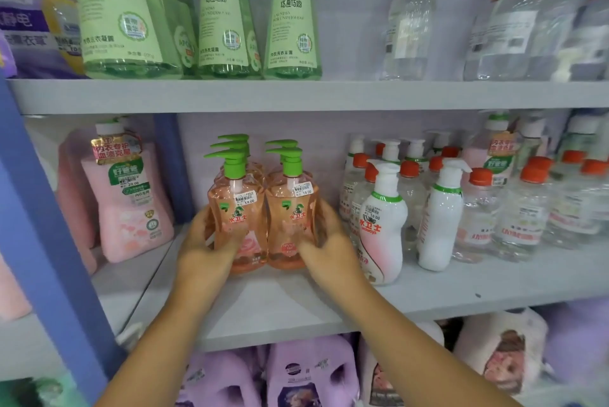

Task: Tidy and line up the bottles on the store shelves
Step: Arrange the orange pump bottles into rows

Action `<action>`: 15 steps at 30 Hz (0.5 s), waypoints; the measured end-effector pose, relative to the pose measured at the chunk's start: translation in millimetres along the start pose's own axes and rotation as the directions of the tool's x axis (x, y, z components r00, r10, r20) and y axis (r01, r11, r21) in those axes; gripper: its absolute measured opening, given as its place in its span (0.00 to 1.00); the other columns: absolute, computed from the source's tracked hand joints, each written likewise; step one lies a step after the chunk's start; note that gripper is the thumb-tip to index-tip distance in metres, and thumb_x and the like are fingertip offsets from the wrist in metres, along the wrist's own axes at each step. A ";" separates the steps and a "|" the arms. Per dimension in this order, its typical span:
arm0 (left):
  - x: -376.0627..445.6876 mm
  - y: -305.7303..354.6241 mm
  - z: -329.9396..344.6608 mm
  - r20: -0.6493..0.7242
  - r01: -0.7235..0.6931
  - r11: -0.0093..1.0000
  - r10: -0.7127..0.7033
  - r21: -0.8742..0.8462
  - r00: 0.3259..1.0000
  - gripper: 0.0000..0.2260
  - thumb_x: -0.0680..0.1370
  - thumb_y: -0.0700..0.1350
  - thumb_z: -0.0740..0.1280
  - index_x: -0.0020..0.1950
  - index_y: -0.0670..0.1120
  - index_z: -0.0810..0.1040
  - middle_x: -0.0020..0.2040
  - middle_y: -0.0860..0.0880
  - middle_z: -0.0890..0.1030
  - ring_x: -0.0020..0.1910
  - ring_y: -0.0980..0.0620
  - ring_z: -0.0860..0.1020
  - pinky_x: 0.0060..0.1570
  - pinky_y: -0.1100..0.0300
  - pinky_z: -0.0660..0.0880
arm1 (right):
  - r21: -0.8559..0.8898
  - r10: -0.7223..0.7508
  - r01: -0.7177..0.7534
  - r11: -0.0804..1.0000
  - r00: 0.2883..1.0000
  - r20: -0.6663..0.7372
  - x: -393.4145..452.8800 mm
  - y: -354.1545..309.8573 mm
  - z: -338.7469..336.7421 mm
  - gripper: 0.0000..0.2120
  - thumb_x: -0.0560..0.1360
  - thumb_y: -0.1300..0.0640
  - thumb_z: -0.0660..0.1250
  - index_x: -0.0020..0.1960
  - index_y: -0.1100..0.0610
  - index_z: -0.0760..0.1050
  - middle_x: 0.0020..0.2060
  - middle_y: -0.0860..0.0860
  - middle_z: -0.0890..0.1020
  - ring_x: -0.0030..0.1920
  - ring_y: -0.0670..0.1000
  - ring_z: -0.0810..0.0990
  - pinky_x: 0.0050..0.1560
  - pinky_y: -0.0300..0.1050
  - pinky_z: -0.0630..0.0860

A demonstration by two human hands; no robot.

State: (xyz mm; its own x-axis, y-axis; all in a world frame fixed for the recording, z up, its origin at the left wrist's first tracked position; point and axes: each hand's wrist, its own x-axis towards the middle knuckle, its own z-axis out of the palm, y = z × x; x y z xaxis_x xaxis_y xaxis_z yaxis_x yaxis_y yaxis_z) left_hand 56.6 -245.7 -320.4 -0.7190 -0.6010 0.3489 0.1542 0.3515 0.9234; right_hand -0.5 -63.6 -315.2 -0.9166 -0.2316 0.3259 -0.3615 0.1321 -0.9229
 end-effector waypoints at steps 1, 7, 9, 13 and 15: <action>-3.9 -1.4 -1.0 -0.012 -0.006 0.998 0.007 0.057 1.000 0.29 0.75 0.50 0.76 0.74 0.54 0.70 0.65 0.58 0.80 0.63 0.62 0.78 0.66 0.56 0.74 | -0.023 0.009 -0.008 1.000 1.000 0.006 -7.0 1.4 -4.4 0.34 0.70 0.40 0.73 0.74 0.38 0.66 0.64 0.29 0.74 0.65 0.33 0.74 0.68 0.40 0.74; -74.5 26.3 29.7 -0.126 -0.330 0.934 0.346 0.136 0.930 0.22 0.76 0.52 0.73 0.68 0.53 0.72 0.64 0.54 0.77 0.65 0.50 0.75 0.65 0.54 0.70 | 0.080 0.063 -0.062 0.995 0.998 -0.003 -55.7 -9.5 -75.9 0.16 0.79 0.57 0.71 0.66 0.47 0.75 0.59 0.43 0.84 0.58 0.42 0.82 0.64 0.49 0.78; -91.5 33.2 56.0 -0.005 -0.286 0.958 0.286 0.010 0.958 0.17 0.76 0.59 0.72 0.63 0.60 0.74 0.61 0.60 0.79 0.63 0.56 0.78 0.64 0.54 0.73 | 0.134 0.035 -0.019 0.991 0.992 -0.121 -67.6 -6.6 -110.5 0.10 0.79 0.58 0.70 0.59 0.48 0.80 0.51 0.47 0.86 0.53 0.50 0.85 0.55 0.50 0.82; -109.6 45.1 112.6 0.164 -0.161 0.986 0.167 -0.048 0.972 0.28 0.69 0.61 0.71 0.66 0.56 0.73 0.62 0.61 0.77 0.62 0.62 0.77 0.65 0.56 0.75 | 0.000 -0.085 0.092 0.996 0.921 -0.380 -60.6 5.1 -176.4 0.07 0.80 0.56 0.69 0.57 0.47 0.78 0.53 0.44 0.83 0.52 0.41 0.81 0.50 0.36 0.79; -112.1 54.2 137.9 0.203 -0.098 0.995 0.102 -0.031 0.974 0.29 0.70 0.58 0.75 0.67 0.58 0.70 0.64 0.59 0.76 0.61 0.64 0.76 0.63 0.58 0.73 | -0.062 -0.092 0.074 0.995 0.922 -0.376 -46.7 10.3 -198.8 0.12 0.79 0.53 0.70 0.60 0.45 0.73 0.56 0.39 0.77 0.54 0.40 0.79 0.48 0.30 0.76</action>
State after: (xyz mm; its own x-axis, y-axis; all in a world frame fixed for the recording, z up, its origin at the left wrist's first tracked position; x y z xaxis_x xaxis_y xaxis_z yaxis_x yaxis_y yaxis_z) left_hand 52.1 -60.2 -331.5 -0.8219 -0.4040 0.4016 0.2448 0.3862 0.8894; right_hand 4.6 140.2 -299.2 -0.8761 0.1370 0.4622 -0.4381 0.1738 -0.8820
